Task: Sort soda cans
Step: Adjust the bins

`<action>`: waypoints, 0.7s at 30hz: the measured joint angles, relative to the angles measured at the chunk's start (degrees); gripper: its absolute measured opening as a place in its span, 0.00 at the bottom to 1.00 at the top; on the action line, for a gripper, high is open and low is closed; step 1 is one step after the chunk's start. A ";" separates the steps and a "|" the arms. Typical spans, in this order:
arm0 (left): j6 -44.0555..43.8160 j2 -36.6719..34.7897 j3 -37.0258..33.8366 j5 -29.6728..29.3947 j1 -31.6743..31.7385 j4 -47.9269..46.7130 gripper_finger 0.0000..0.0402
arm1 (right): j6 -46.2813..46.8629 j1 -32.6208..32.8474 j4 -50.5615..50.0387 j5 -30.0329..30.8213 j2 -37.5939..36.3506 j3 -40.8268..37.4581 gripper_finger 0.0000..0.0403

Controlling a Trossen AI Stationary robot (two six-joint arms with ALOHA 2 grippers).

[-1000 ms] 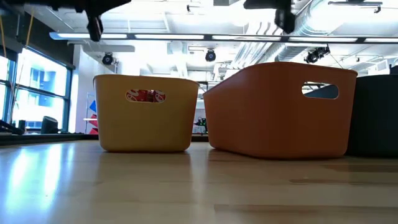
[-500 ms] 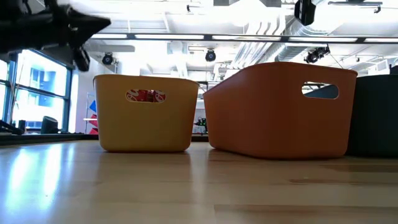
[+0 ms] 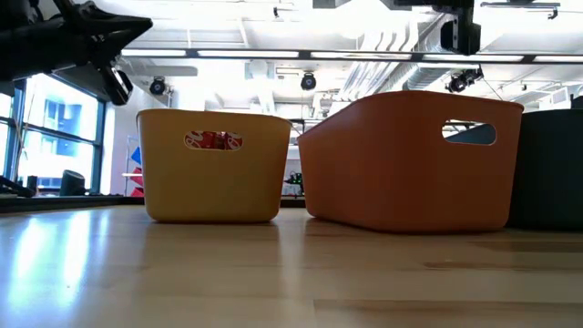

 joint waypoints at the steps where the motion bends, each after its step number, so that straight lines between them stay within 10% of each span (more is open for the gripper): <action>1: 0.00 0.00 0.00 -0.05 0.00 0.00 0.00 | 0.33 0.37 0.09 -0.38 0.16 -0.01 0.00; 9: -0.46 0.00 0.00 -2.01 0.02 1.66 0.00 | 8.90 7.31 -17.96 -12.42 0.54 3.99 0.00; 21: -1.86 0.00 0.00 -3.87 0.01 0.59 0.00 | 21.43 15.82 -41.13 -9.98 9.58 6.45 0.00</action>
